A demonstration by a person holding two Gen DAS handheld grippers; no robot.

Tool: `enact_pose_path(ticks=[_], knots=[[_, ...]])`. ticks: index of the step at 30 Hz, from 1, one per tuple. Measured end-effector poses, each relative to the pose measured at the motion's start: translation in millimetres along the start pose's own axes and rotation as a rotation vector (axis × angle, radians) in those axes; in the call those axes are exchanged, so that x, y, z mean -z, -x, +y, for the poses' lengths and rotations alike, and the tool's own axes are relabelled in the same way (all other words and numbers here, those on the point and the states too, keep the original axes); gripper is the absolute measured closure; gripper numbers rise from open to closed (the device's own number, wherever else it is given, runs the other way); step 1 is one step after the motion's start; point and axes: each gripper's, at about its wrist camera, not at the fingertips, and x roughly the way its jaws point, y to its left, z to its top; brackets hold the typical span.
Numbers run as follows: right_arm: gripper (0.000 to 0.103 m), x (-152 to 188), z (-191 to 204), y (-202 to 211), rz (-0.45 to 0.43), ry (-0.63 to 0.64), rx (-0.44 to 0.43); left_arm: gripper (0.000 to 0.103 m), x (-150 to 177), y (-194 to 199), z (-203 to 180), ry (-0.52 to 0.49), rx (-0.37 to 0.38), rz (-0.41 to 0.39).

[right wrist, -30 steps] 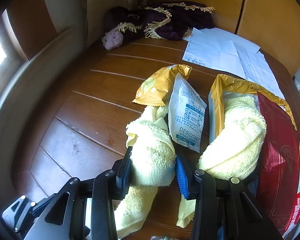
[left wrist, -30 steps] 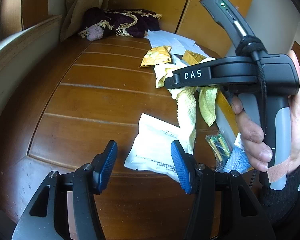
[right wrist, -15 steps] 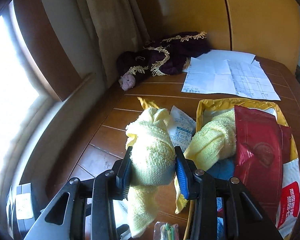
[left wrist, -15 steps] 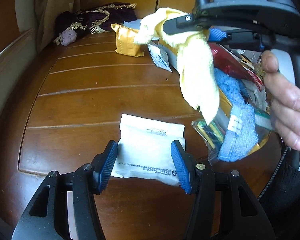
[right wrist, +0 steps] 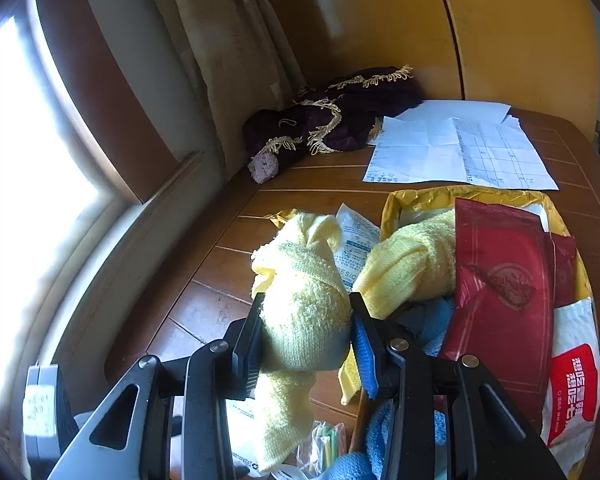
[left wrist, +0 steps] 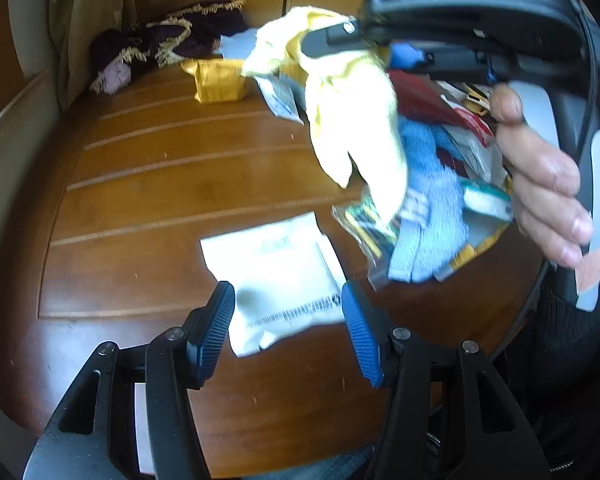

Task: Organize soft objects
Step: 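Carry the desiccant packet and yellow towel toward the tray with both tools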

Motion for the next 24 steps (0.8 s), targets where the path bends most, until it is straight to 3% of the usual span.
enact_pose_path(ticks=[3,8,17,20,22,24], knots=[[0.063,0.8,-5.8,1.8,-0.002,-0.017,-0.009,0.049,-8.5,-5.1,4.5,-0.018,-0.008,-0.039],[0.063,2.6,-10.3,3.8,0.000,-0.030,-0.016,0.049,-15.3,-23.6,4.3,-0.063,0.000,-0.016],[0.063,4.3,-11.1,0.2,0.009,-0.036,-0.032,0.049,5.0,-4.4,-3.2,-0.097,0.007,0.014],[0.063,4.9,-11.5,1.4,0.007,-0.039,-0.035,0.049,5.3,-1.7,4.8,-0.050,-0.003,0.018],[0.063,5.2,-10.8,2.0,0.006,-0.034,-0.039,0.049,7.9,3.5,8.1,-0.028,0.017,0.008],[0.063,5.4,-10.8,2.0,0.008,-0.034,-0.040,0.049,13.9,10.5,3.1,-0.070,0.013,-0.016]])
